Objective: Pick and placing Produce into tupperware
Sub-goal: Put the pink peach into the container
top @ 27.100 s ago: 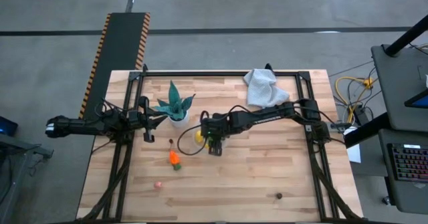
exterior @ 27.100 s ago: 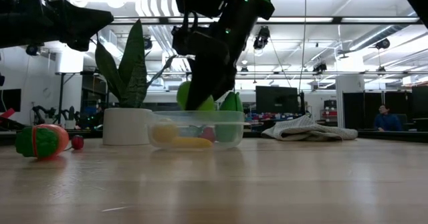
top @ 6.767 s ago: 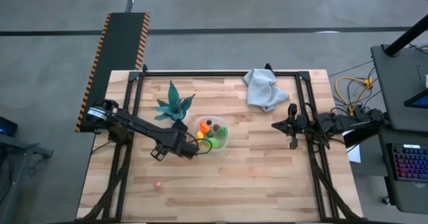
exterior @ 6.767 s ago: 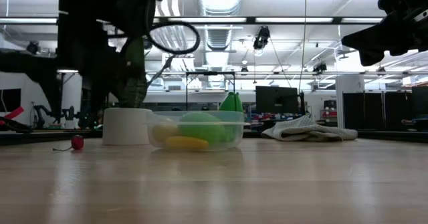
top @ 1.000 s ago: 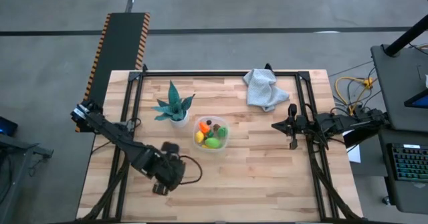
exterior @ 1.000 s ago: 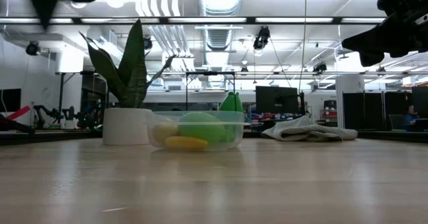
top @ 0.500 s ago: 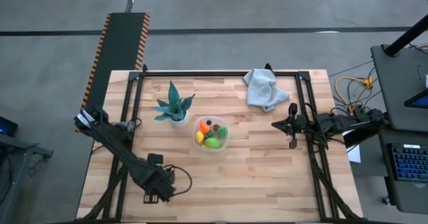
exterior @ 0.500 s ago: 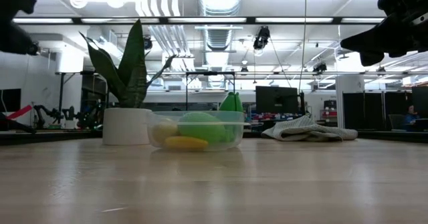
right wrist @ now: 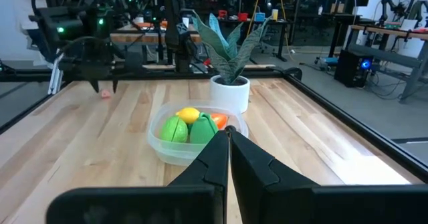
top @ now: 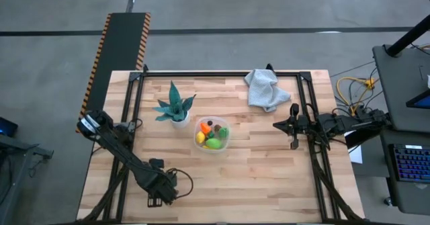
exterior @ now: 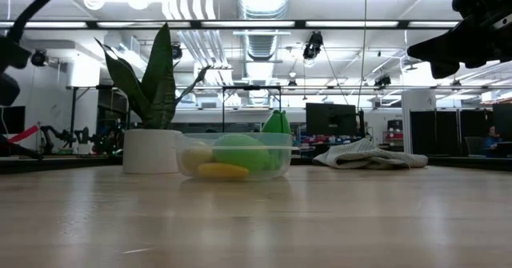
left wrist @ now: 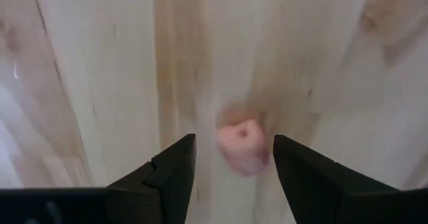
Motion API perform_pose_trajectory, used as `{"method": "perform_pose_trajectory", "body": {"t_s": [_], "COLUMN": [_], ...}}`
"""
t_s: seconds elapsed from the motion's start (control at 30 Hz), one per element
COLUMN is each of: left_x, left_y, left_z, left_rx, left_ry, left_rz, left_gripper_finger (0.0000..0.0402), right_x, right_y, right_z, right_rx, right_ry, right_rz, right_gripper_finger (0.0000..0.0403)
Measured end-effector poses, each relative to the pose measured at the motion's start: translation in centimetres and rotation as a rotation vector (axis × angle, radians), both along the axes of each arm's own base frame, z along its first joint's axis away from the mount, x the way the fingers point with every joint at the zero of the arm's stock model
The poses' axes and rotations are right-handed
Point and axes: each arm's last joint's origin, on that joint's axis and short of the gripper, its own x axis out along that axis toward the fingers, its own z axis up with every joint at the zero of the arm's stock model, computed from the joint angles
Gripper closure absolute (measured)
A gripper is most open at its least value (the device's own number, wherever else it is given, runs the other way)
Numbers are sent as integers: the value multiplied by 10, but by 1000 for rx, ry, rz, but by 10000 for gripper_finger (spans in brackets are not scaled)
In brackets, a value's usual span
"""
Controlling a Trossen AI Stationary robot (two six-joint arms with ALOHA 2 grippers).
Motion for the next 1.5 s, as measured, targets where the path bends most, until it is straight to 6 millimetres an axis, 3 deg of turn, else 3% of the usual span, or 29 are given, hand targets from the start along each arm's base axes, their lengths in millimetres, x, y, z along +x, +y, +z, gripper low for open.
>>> {"method": "perform_pose_trajectory", "body": {"t_s": [0.73, 1.5], "left_x": [-8, -13], "left_y": [5, 5], "left_z": [-18, -20], "left_rx": [-9, -42], "left_ry": [9, 71], "left_rz": [19, 14], "left_gripper_finger": [216, 219], "right_x": [0, 0], "right_y": [0, 0], "right_z": [0, 1], "right_rx": [-2, -2], "right_ry": [-4, -6], "right_rz": [0, 0], "right_gripper_finger": [394, 394]}}
